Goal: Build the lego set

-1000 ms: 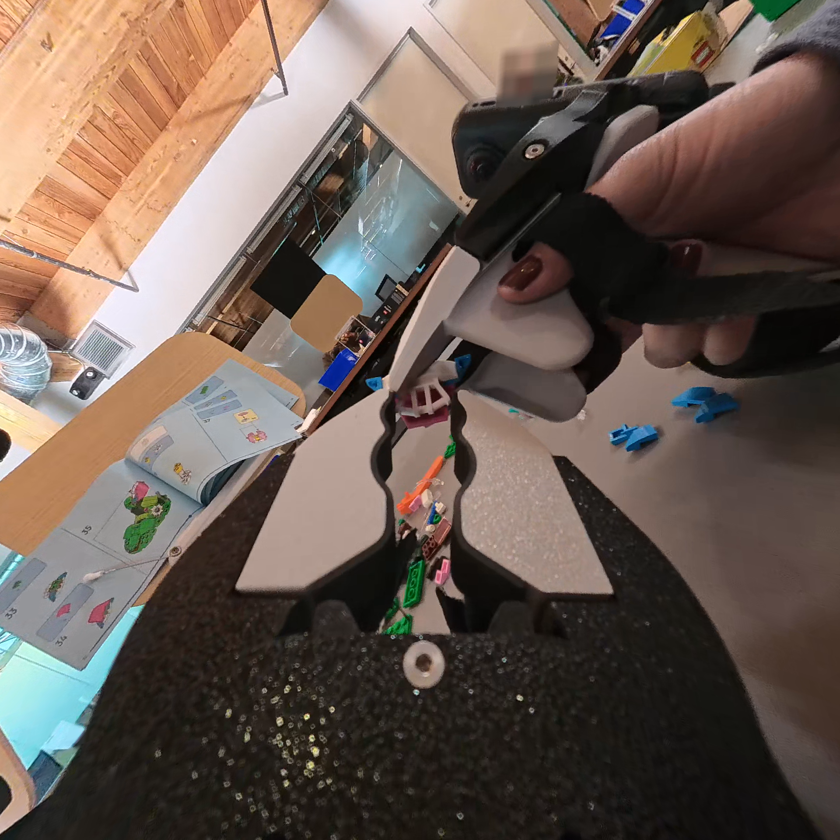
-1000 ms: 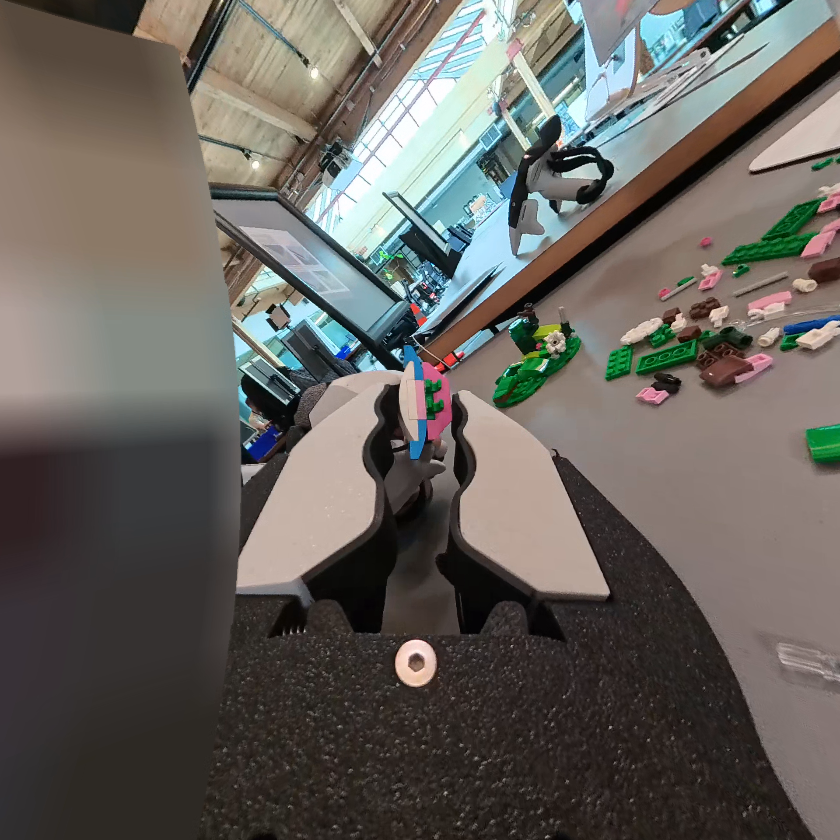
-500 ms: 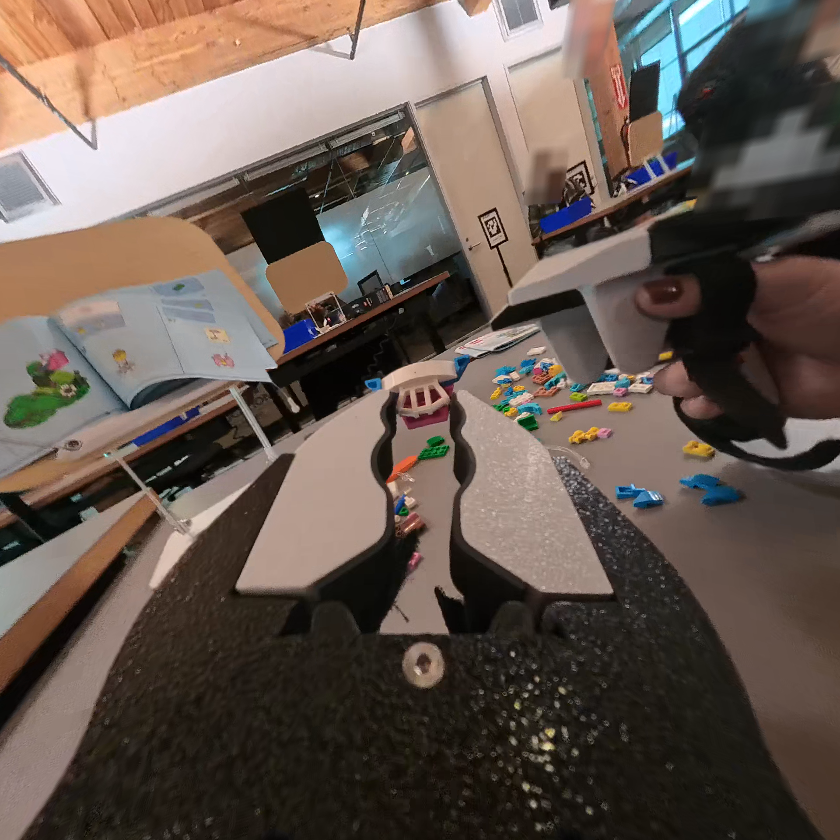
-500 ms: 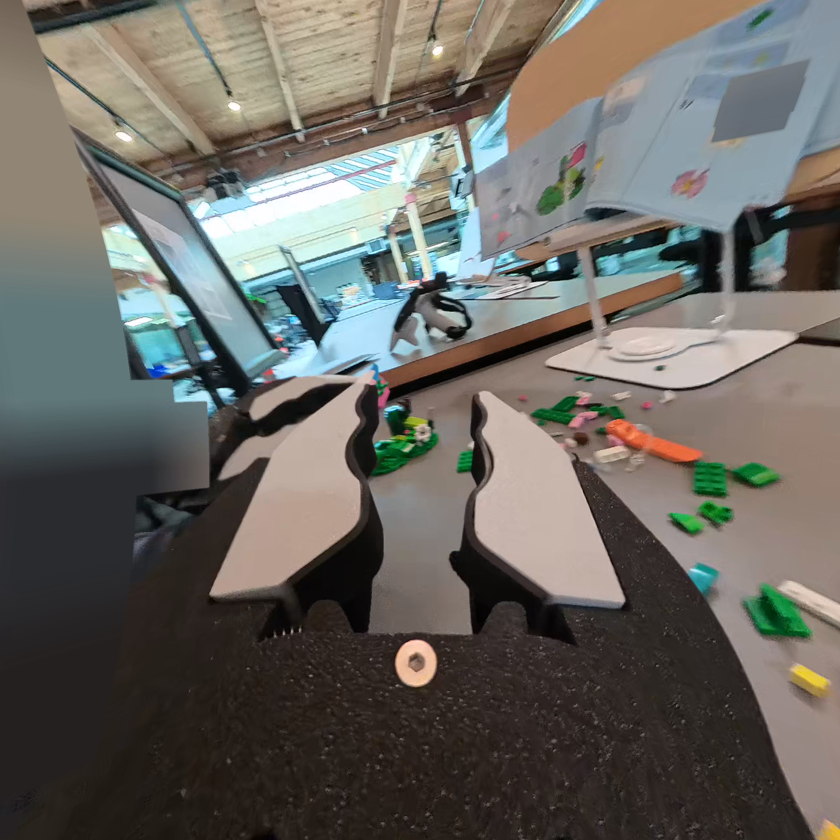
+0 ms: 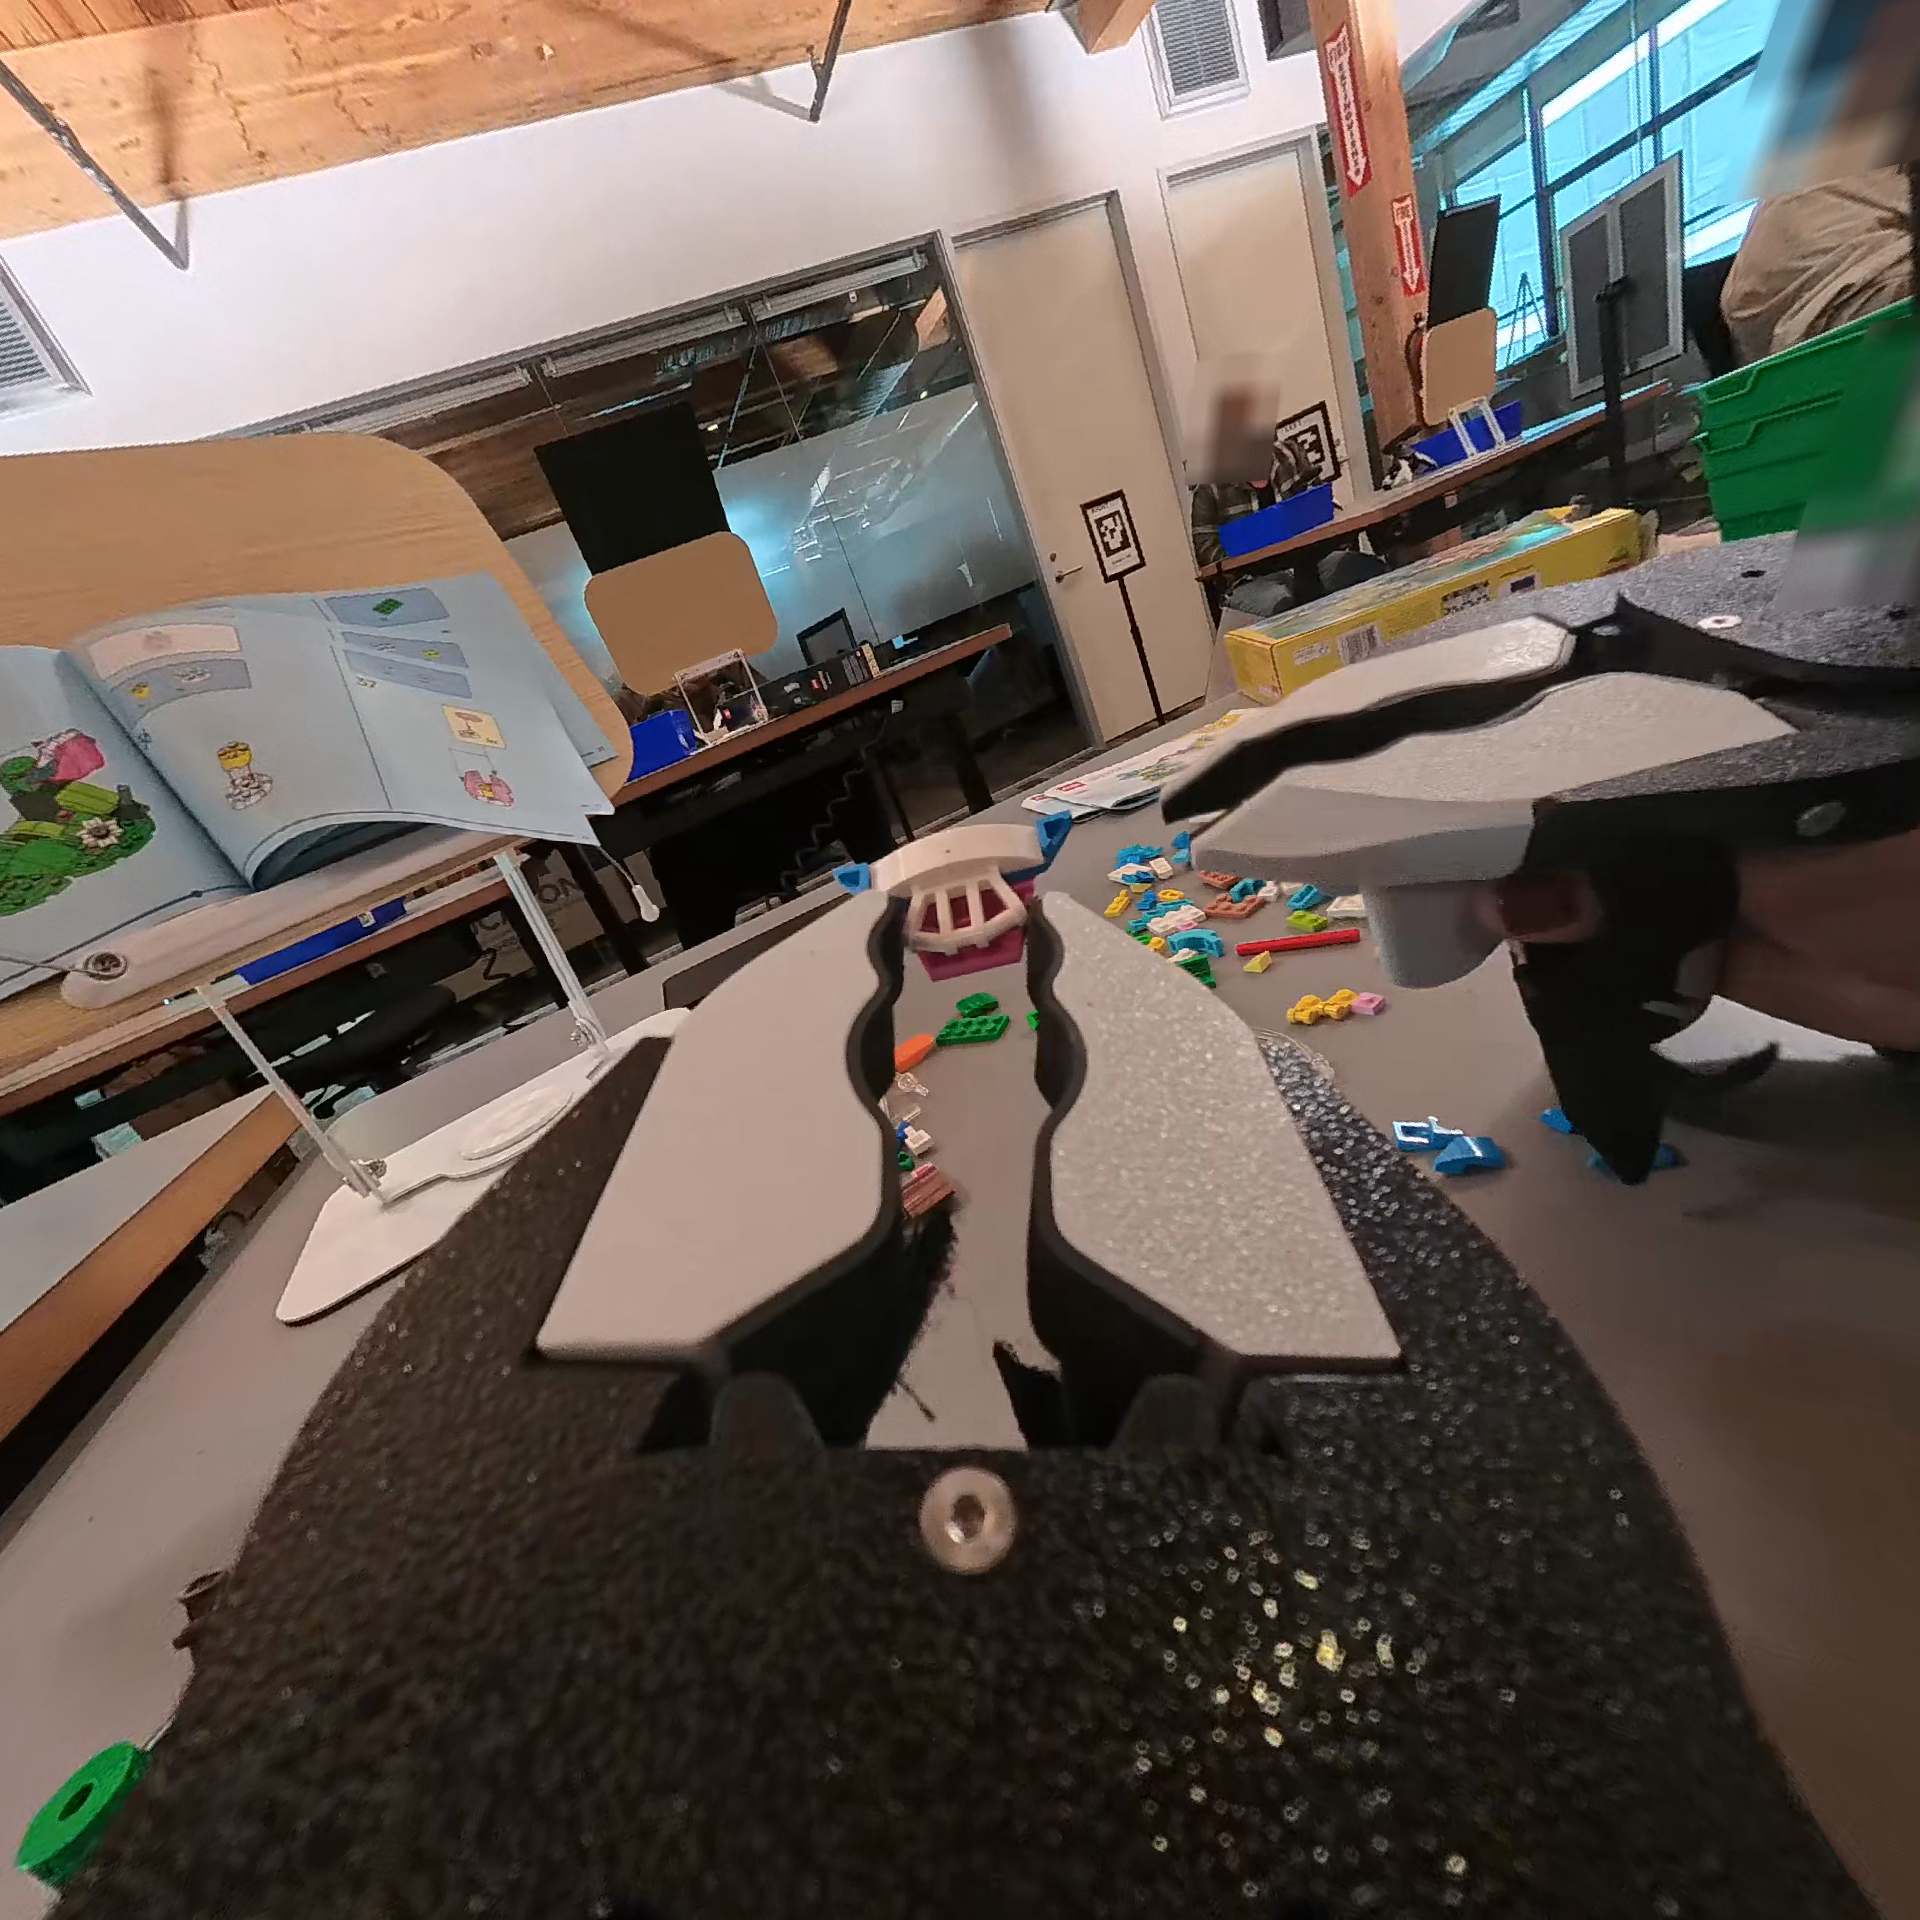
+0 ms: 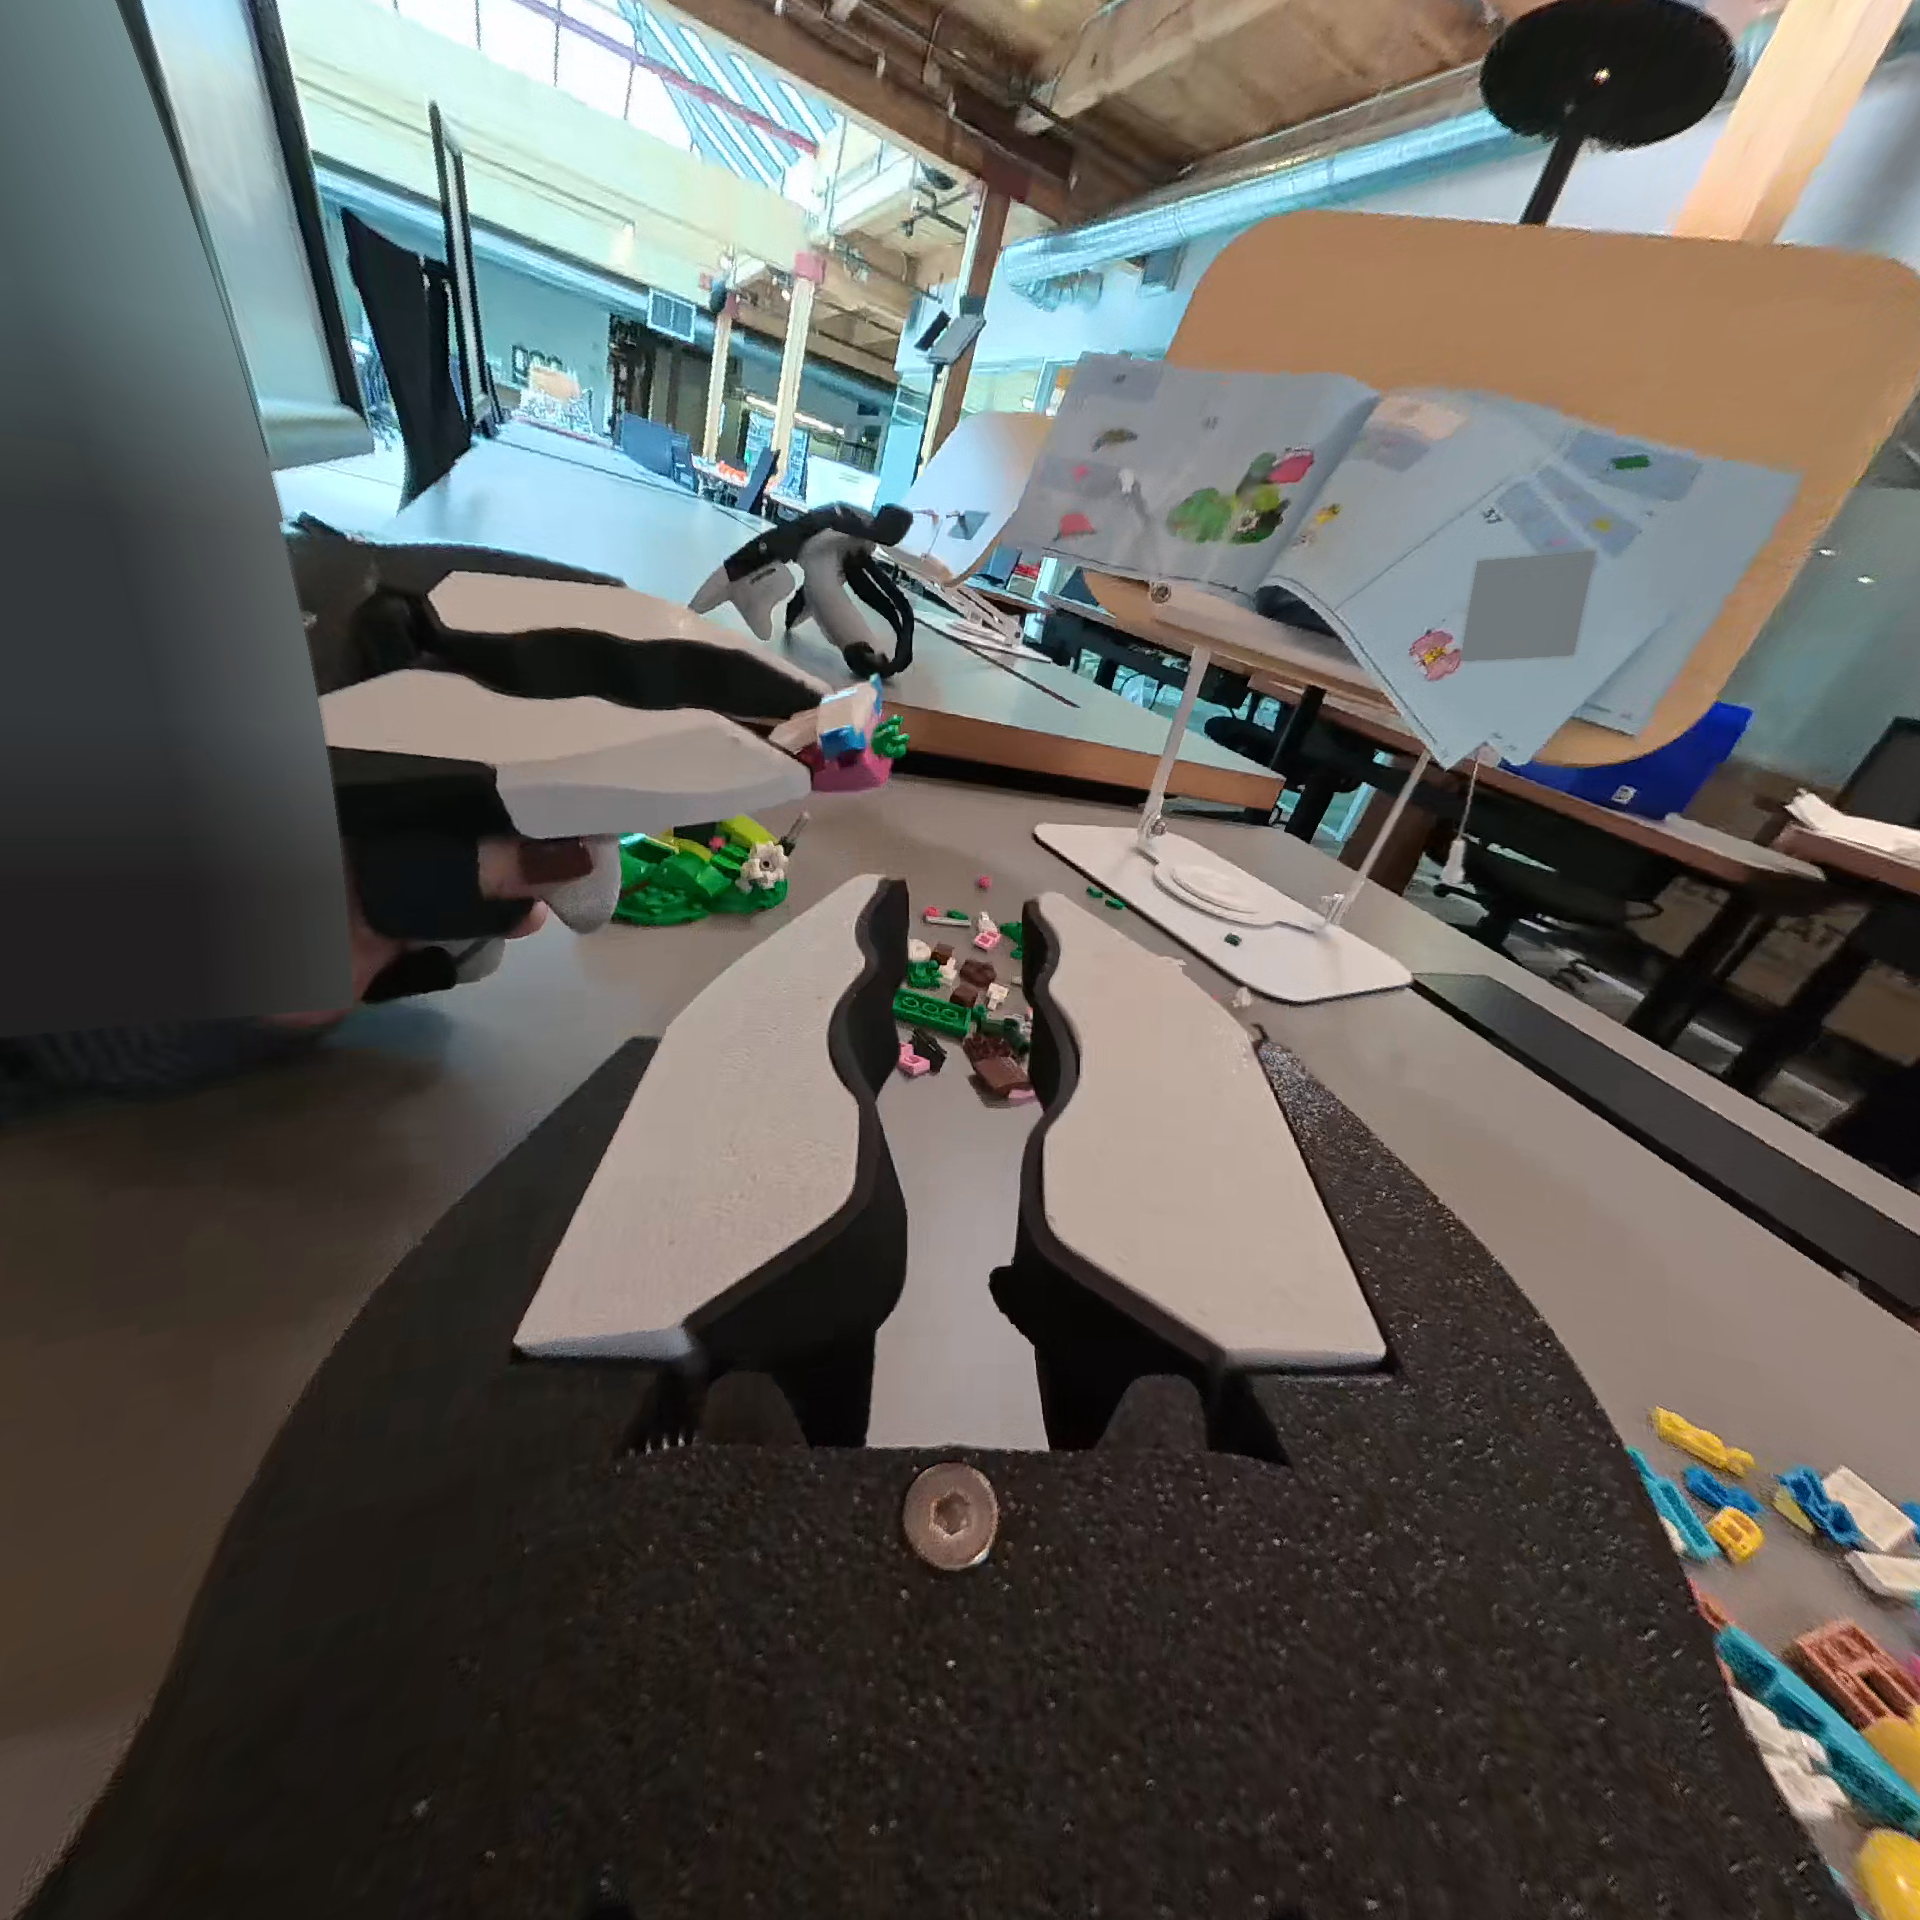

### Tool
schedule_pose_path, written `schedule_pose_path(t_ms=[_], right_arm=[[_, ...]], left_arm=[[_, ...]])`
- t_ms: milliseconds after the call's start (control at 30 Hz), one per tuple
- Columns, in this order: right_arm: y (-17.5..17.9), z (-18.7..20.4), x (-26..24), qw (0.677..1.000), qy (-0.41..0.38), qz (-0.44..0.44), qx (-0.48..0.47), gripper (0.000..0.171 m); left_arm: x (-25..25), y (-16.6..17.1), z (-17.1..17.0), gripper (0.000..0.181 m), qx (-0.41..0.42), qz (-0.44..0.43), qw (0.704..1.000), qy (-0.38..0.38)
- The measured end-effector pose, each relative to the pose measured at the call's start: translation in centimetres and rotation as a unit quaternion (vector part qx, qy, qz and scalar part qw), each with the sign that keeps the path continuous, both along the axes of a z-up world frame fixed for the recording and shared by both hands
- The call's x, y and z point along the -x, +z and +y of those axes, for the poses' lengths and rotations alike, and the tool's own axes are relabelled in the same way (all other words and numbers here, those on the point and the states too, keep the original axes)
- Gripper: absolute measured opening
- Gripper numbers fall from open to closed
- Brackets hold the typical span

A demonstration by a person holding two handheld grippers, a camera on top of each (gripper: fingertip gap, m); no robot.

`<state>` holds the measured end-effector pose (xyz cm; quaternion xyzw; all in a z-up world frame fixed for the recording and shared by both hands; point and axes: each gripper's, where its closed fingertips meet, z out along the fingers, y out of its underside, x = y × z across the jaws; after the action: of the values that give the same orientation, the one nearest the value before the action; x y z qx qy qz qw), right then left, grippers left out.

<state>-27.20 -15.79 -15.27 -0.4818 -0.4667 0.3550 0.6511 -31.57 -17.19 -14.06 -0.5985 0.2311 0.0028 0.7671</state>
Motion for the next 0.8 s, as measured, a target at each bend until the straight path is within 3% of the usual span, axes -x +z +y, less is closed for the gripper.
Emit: schedule_pose_path(t_ms=[800], right_arm=[[0.33, 0.47, -0.39, 1.000, -0.001, 0.018, 0.015, 0.015]], left_arm=[[-0.03, -0.32, 0.19, 0.022, 0.017, -0.009, 1.000, -0.012]])
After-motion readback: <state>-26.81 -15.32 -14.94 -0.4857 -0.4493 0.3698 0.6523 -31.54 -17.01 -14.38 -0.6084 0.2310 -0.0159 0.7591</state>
